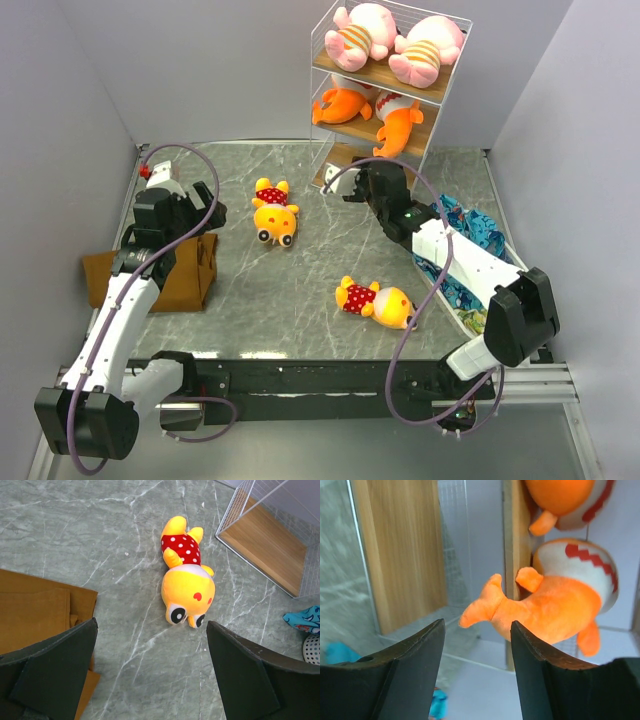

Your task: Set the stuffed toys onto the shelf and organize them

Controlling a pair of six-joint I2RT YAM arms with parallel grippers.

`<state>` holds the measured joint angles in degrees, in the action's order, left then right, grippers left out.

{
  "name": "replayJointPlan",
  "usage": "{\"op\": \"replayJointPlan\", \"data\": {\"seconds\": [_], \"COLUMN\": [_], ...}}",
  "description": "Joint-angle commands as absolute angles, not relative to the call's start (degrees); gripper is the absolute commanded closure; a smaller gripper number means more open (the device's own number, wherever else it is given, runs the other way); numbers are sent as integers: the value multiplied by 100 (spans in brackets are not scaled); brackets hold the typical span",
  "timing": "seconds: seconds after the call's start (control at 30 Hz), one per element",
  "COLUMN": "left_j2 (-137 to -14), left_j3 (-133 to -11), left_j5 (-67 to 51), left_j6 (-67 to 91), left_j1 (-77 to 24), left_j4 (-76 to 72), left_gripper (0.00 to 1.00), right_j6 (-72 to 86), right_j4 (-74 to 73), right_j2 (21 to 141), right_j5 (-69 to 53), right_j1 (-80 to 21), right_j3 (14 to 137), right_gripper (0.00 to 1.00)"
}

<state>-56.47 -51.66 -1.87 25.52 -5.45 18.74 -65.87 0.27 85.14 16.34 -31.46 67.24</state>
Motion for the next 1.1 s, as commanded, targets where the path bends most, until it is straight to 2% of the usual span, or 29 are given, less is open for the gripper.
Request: {"op": "replayJointPlan", "data": {"seconds": [0.0,0.2,0.4,0.57,0.6,0.63,0.7,0.73,0.8,0.83,0.93,1.07], "left_j2": [-5616,-5642,-5634,-5660,-5669,-5678,-5669,-5652,-5643,-5643,-5669,-5651], "left_j3": [-5168,-5168,-5177,-5168,-5177,-5177,-5185,-5177,-5159,-5150,-5159,-5159], "left_j5": [-228,-237,-281,-290,-273,-264,-264,-281,-281,-290,-299,-281], "left_j6": [2435,2426,2426,2426,2426,2426,2426,2426,2434,2435,2443,2435], "left_j1": [-571,-571,-571,-571,-571,-571,-571,-571,-571,-571,-571,-571], "left_j4": [1767,1766,1758,1758,1767,1775,1775,1767,1767,1767,1775,1775], "left_gripper": [4,4,4,4,3,3,4,4,4,4,4,4], "right_j6": [-8162,-8568,-8710,-8605,-8570,-8535,-8394,-8359,-8288,-8236,-8007,-7876], "right_j4": [-88,-351,-9,272,386,430,588,632,755,825,1124,1625], "right_j2": [8323,8691,8876,9105,9158,9176,9237,9263,9342,9369,9378,9439], "right_j5": [1407,1459,1309,1275,1301,1336,1336,1319,1249,1265,1196,1108], "right_j1": [-3085,-2813,-2602,-2496,-2487,-2479,-2452,-2426,-2356,-2338,-2294,-2206], "right_j3": [6847,7198,7189,7461,7540,7585,7699,7725,7769,7787,7822,7743], "right_gripper": [38,37,37,42,44,53,62,70,75,83,94,99]}}
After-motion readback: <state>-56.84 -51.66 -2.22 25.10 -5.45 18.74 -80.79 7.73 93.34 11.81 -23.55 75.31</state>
